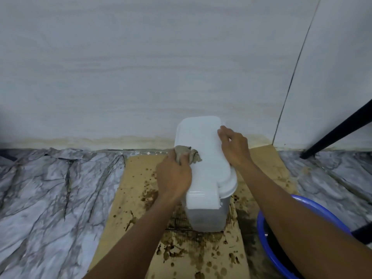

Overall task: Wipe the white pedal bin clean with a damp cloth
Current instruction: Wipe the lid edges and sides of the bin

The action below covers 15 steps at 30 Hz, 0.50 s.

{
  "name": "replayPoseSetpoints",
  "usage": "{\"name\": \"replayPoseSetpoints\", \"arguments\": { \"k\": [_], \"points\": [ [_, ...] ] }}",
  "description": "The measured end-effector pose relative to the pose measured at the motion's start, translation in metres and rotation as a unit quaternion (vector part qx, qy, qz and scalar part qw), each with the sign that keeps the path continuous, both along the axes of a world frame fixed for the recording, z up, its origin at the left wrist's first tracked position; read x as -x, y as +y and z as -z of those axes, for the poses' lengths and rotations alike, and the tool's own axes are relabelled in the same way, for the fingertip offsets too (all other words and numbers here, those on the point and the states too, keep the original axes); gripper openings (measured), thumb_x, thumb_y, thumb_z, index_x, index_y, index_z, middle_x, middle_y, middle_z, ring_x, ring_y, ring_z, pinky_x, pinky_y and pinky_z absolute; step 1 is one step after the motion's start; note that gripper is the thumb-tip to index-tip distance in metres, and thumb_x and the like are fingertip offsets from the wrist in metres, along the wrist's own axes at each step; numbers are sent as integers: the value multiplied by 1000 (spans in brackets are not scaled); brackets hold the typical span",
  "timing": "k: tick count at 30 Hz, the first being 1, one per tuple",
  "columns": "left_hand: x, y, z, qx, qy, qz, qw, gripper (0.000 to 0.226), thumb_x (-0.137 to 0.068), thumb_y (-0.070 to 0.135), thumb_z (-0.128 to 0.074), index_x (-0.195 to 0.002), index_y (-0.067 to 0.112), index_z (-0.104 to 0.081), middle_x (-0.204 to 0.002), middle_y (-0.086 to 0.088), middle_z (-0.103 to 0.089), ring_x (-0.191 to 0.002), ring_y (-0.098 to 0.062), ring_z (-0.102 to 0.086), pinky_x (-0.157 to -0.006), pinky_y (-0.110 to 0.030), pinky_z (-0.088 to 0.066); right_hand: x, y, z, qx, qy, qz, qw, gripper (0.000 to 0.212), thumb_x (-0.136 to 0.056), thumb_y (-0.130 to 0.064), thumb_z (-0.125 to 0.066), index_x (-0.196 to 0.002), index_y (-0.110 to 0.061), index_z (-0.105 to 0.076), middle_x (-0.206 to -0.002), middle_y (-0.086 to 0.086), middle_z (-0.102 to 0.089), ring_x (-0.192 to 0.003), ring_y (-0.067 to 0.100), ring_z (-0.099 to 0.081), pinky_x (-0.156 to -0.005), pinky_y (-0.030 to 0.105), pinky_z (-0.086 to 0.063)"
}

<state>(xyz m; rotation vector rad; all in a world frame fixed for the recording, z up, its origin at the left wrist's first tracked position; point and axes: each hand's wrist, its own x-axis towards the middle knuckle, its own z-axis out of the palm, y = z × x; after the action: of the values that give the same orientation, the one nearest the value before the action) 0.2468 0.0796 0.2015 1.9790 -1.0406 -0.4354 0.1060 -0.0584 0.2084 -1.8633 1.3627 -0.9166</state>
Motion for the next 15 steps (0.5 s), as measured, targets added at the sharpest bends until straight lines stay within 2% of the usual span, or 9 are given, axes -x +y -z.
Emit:
{"name": "replayPoseSetpoints", "arguments": {
  "k": [3, 6, 8, 10, 12, 13, 15],
  "points": [
    [14, -5, 4, -1, -14, 58, 998, 61, -106, 51, -39, -158, 19, -36, -154, -5, -49, -141, -30, -45, -114, -45, -39, 28, 15, 7, -20, 4, -14, 1000, 48, -106, -38, -45, -149, -17, -46, -158, 3, -39, -144, 23, -40, -117, 33, -31],
    [19, -7, 1, 1, -92, 140, 986, 61, -107, 53, -36, -162, 27, -24, -169, 6, -20, -156, -16, -16, -127, -42, -16, 47, 44, 13, -13, -6, -63, 998, 53, -101, -43, -52, -149, -23, -46, -165, -5, -21, -152, 13, -19, -125, 35, -17],
    [16, -7, 2, -13, -127, 191, 973, 58, -108, 52, -35, -161, 31, -25, -169, 13, -10, -157, -9, -3, -125, -37, -9, 61, 75, 18, 72, 31, -154, 985, 72, -91, -58, -60, -151, -23, -43, -166, -9, -14, -154, 6, -5, -125, 32, -9],
    [12, -4, 4, -13, -141, 204, 969, 56, -108, 51, -35, -160, 31, -28, -169, 13, -11, -157, -7, -1, -124, -34, -8, 72, 102, 26, 173, 100, -246, 948, 105, -75, -75, -67, -156, -19, -31, -168, -6, -9, -155, 10, 1, -124, 37, -7],
    [9, -1, 3, -5, -139, 196, 971, 55, -108, 48, -36, -159, 29, -31, -169, 11, -14, -157, -8, -3, -123, -30, -7, 74, 110, 39, 240, 174, -258, 920, 124, -65, -81, -69, -159, -18, -19, -169, -1, -5, -156, 18, 4, -124, 47, -10],
    [8, -1, 3, -6, -133, 194, 972, 54, -108, 47, -36, -159, 29, -32, -169, 10, -15, -157, -9, -3, -122, -29, -7, 72, 109, 44, 260, 187, -244, 915, 124, -64, -79, -73, -159, -19, -20, -169, 2, -9, -156, 22, 1, -123, 54, -16],
    [10, 0, 1, -10, -121, 194, 973, 54, -108, 48, -37, -159, 29, -32, -169, 10, -15, -157, -9, -4, -123, -31, -7, 66, 103, 51, 301, 162, -220, 914, 111, -63, -64, -81, -152, -15, -38, -163, 9, -29, -153, 31, -17, -112, 64, -36]
  ]
}}
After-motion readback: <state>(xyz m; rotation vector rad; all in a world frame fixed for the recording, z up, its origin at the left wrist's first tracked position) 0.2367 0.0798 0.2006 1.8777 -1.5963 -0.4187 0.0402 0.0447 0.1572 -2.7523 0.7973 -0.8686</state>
